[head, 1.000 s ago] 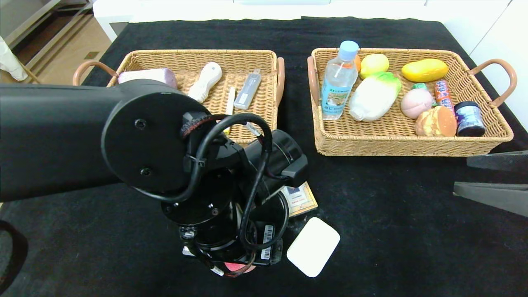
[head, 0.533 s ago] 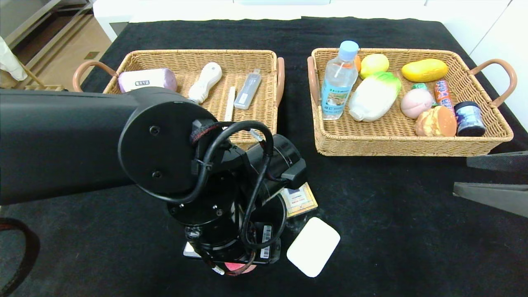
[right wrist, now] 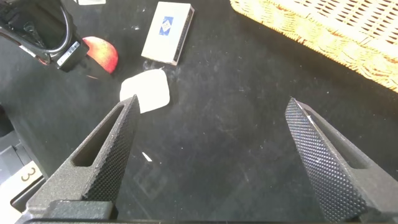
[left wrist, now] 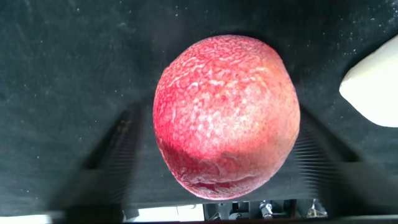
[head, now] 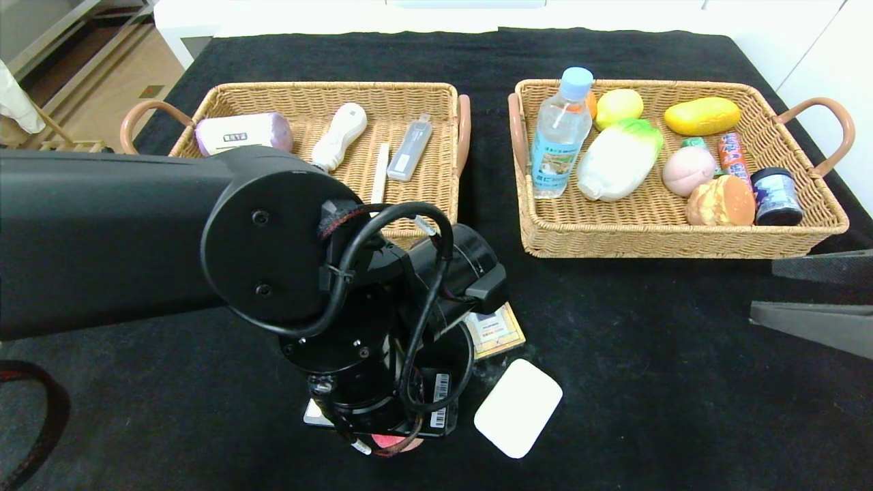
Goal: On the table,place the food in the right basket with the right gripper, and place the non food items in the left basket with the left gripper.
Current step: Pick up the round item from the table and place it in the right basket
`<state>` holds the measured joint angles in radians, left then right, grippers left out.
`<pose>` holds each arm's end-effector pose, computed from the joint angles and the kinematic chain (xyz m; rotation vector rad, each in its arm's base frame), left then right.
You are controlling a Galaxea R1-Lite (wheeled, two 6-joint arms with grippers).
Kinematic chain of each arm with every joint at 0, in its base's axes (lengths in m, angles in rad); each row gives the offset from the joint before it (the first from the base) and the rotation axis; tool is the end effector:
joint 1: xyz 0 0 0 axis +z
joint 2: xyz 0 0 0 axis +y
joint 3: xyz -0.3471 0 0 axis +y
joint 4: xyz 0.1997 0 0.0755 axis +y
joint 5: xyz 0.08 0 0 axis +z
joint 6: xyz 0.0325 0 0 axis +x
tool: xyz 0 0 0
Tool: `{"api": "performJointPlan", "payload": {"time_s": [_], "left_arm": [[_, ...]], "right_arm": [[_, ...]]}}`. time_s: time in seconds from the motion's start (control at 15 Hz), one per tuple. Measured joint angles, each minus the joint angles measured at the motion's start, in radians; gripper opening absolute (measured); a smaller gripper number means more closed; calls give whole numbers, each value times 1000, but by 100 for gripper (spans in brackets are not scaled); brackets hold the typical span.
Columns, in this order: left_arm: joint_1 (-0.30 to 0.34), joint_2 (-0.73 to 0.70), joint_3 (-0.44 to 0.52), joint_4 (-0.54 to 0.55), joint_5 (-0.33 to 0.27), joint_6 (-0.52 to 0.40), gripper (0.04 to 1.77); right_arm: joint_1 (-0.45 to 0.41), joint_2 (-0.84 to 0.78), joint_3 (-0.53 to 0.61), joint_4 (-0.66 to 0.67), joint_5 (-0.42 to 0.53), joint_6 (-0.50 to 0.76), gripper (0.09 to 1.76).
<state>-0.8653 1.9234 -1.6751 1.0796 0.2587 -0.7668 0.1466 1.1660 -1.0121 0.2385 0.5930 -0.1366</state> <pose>0.2390 -0.2678 0.2417 0.0498 1.2172 -0.0492 0.1665 0.0430 0.3221 -0.0399 0.3406 0.7547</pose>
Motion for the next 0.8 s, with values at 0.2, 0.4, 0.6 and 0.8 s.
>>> {"api": "performJointPlan", "payload": {"time_s": [0.2,0.4,0.6,0.8], "left_arm": [[0,0,0,0,1,0,113],[0,0,0,0,1,0,110],[0,0,0,0,1,0,109],[-1,-2,0,0,0,0,109]], "right_arm": [[-3,0,0,0,0,0,171],[-4,-1,-1,0,0,0,171],[-4,-1,-1,0,0,0,171],[-4,-2,0,0,0,0,171]]}}
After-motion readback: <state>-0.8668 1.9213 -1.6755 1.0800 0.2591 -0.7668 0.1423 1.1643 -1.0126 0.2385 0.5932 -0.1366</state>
